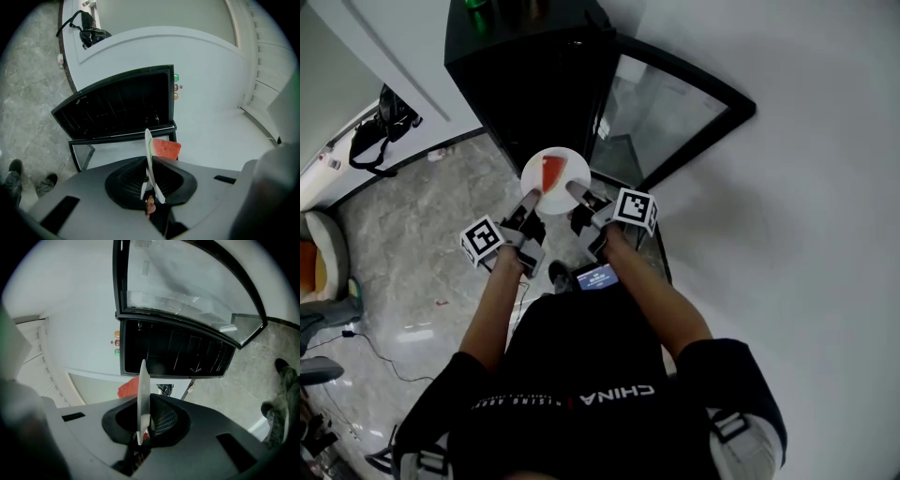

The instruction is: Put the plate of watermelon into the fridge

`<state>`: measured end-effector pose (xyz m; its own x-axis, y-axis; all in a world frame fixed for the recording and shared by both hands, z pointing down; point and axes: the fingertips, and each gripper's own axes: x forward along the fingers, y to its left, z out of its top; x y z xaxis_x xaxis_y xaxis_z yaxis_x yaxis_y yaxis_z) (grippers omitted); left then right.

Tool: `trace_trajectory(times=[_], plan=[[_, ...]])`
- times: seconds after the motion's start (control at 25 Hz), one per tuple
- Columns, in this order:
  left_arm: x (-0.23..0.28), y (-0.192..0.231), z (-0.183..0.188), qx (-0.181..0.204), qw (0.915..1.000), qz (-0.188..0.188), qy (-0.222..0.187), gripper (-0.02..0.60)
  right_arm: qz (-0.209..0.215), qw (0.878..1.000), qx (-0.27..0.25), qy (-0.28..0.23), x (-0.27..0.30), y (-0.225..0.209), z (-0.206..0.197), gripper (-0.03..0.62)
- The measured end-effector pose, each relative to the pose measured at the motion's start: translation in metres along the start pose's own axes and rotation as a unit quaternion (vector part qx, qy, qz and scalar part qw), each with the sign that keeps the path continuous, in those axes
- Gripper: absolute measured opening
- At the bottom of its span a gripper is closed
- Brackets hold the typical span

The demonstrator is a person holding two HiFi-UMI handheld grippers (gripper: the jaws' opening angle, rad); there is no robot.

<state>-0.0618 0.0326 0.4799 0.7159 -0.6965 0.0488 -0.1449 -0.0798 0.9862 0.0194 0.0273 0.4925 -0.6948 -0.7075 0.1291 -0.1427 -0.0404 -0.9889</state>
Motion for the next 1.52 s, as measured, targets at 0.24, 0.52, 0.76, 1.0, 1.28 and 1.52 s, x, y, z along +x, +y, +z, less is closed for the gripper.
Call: trace_trajectory(times=[0.24,0.52,0.76,1.0,1.28,1.52], plan=[[0.040,0.026,0.023,-0.009,0.9996,0.016,-0.023,0.040,-0.004,0.999,0.006,0.032,0.033,-0.024,0.040,0.031],[0.056,-0.012,0.034,-0.008,0.9986,0.020,-0.049,0.040,0.001,0.998,-0.009,0.060,0.038,0.014,0.064,0.031],[0.095,-0.017,0.051,-0.001,0.9961,0.031,-0.083,0.038,0.006,0.996,-0.001,0.090,0.056,0.018,0.106,0.029],[0.107,0.001,0.075,-0.015,0.9918,0.031,-0.123,0.040,0.012,0.993,0.009,0.117,0.088,0.004,0.119,0.029],[0.100,0.000,0.106,-0.007,0.9935,0.018,-0.112,0.038,0.024,0.996,0.027,0.083,0.115,0.011,0.113,0.031],[0.097,-0.002,0.124,-0.011,0.9953,-0.001,-0.096,0.040,0.037,0.997,0.034,0.057,0.130,0.018,0.109,0.031]])
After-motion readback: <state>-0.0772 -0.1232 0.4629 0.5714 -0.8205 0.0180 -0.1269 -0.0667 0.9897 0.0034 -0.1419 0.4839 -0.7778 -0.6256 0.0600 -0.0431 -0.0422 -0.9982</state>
